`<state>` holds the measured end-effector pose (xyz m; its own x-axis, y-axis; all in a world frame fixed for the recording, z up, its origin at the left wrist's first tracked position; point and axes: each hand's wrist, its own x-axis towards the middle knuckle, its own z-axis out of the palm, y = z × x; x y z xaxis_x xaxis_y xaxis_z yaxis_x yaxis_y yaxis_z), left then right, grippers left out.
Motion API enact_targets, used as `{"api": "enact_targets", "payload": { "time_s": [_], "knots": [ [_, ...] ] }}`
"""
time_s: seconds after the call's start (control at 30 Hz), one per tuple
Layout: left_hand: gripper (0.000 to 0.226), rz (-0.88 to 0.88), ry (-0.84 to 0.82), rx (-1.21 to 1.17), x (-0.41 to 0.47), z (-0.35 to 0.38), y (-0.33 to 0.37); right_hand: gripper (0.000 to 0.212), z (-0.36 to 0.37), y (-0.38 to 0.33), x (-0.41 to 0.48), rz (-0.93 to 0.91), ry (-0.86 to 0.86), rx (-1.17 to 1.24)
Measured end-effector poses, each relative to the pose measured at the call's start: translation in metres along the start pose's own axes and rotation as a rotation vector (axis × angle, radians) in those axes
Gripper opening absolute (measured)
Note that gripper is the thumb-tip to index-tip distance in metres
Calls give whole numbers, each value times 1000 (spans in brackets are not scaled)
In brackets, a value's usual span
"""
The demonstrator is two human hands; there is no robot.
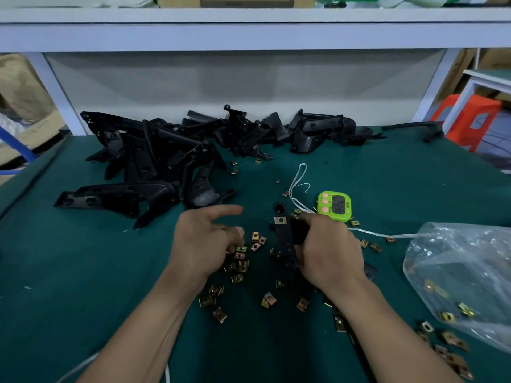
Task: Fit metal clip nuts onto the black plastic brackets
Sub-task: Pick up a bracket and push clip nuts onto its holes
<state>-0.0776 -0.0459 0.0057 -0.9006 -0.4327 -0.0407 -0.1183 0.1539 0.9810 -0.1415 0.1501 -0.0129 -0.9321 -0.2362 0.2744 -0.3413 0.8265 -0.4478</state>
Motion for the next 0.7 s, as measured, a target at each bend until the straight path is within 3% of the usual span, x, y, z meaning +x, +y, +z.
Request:
{"api": "enact_targets", "payload": {
  "time_s": [0.33,0.47,0.6,0.7],
  "knots": [
    [24,90,156,20,8,-16,-6,26,-1,1,2,20,-24,-1],
    [20,102,29,87,1,-3,-6,29,-2,0,1,18,-37,5],
    [3,52,-173,-73,-5,4,0,29,-4,0,2,21,-60,10],
    [12,5,-235,-178,-7,7,0,30,-4,0,2,20,-63,11]
  ]
}}
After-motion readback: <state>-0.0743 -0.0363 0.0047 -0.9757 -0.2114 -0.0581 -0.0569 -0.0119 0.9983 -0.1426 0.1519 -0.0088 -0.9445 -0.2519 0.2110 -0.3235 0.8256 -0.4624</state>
